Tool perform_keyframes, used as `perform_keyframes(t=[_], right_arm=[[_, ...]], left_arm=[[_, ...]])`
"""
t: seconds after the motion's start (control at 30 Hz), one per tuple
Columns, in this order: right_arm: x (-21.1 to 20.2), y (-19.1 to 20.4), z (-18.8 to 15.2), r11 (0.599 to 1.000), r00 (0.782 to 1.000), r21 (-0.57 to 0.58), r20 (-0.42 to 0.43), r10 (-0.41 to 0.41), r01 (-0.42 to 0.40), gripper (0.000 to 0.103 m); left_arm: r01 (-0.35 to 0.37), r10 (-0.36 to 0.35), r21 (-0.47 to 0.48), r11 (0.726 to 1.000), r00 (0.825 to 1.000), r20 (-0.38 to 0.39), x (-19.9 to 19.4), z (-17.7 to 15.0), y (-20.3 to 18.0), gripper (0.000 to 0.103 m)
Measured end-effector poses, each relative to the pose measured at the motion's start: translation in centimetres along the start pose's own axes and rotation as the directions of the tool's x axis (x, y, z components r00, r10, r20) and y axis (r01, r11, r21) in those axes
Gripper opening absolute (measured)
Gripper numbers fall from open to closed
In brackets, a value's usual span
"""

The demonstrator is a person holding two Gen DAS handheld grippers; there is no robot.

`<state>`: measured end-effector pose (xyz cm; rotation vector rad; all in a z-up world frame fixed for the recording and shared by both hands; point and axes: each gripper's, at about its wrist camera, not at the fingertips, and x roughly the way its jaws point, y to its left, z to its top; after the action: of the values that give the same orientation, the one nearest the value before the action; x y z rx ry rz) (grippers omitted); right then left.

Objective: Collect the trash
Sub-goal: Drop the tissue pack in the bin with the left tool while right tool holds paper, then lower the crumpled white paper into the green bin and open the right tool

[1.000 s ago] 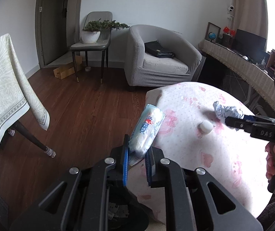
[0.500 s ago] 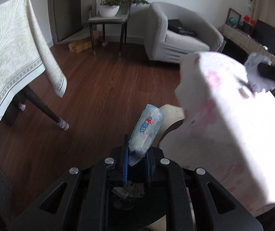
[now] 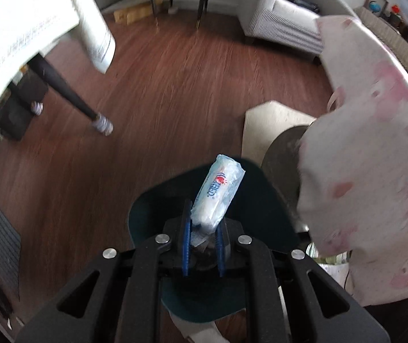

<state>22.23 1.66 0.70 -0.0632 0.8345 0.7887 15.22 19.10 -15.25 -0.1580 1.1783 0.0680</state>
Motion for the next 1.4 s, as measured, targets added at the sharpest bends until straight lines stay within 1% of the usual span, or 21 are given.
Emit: perform_keyframes(t=[0.13,0.23,0.43,0.47,0.5,0.53,0.6,0.63,0.7,0.77,0.87,0.93,1.0,1.07,1.2,1.4], right_arm=[[1.3,0.7,0.0,1.000,1.000,0.004,-0.020,0.010,-0.010,0.055],[2.6,1.2,-0.1,1.000,0.999,0.008,-0.041,0.018,-0.017,0.055],[5.3,2.4,-0.5,1.000,0.995,0.000,-0.094,0.021,-0.021,0.055],[5.8,2.6,-0.6,1.000,0.994,-0.001,-0.103,0.021,-0.022,0.055],[6.3,2.9,-0.7,1.000,0.993,-0.002,-0.113,0.022,-0.023,0.055],[6.7,3.0,-0.8,1.000,0.992,-0.003,-0.124,0.022,-0.023,0.055],[7.5,3.3,-1.0,1.000,0.990,-0.008,-0.141,0.020,-0.022,0.055],[7.8,3.4,-1.2,1.000,0.989,-0.011,-0.148,0.019,-0.021,0.055],[8.6,3.7,-1.4,1.000,0.986,-0.016,-0.166,0.014,-0.017,0.055],[9.3,3.8,-1.7,1.000,0.983,-0.019,-0.181,0.011,-0.014,0.055],[10.3,4.0,-2.2,1.000,0.978,-0.024,-0.206,0.005,-0.011,0.055],[11.0,4.2,-2.6,1.000,0.975,-0.029,-0.222,0.002,-0.009,0.055],[11.6,4.2,-3.0,0.999,0.971,-0.033,-0.239,-0.003,-0.005,0.055],[12.2,4.2,-3.3,0.999,0.967,-0.033,-0.255,-0.007,-0.001,0.054],[13.4,4.3,-4.0,0.999,0.959,-0.036,-0.285,-0.012,0.002,0.054],[15.0,4.4,-5.1,0.999,0.946,-0.051,-0.324,-0.024,0.007,0.054]], left_arm=[[0.005,-0.007,-0.032,0.999,0.997,-0.073,1.5,-1.3,1.3,0.016],[0.002,-0.008,-0.047,0.999,0.992,-0.126,2.5,-2.2,2.2,0.017],[-0.015,0.011,-0.017,1.000,0.986,-0.165,3.6,-3.5,2.6,0.018],[-0.012,0.009,-0.019,1.000,0.985,-0.172,3.8,-3.7,2.7,0.020],[-0.008,0.004,-0.022,1.000,0.984,-0.178,3.9,-3.8,2.8,0.027],[-0.003,-0.001,-0.021,1.000,0.983,-0.183,4.1,-3.9,2.9,0.030],[-0.001,-0.002,-0.014,1.000,0.982,-0.189,4.1,-4.2,3.0,0.040],[0.000,-0.002,-0.012,1.000,0.983,-0.185,4.0,-4.2,3.1,0.041],[0.003,-0.005,-0.014,1.000,0.987,-0.163,3.5,-4.1,3.4,0.048],[0.005,-0.007,-0.020,1.000,0.990,-0.144,2.9,-4.0,3.9,0.049],[0.000,-0.004,-0.031,1.000,0.994,-0.107,1.9,-3.7,4.3,0.059],[0.003,-0.006,-0.039,0.999,0.997,-0.080,0.8,-3.4,4.6,0.061],[0.006,-0.009,-0.048,0.999,0.999,-0.050,-0.3,-3.1,4.9,0.065],[0.012,-0.013,-0.057,0.998,1.000,-0.021,-1.4,-2.9,5.3,0.065],[0.002,0.001,-0.054,0.999,0.999,0.053,-3.9,-2.3,5.7,0.065],[0.004,0.004,-0.053,0.999,0.990,0.138,-6.8,-1.7,5.7,0.064]])
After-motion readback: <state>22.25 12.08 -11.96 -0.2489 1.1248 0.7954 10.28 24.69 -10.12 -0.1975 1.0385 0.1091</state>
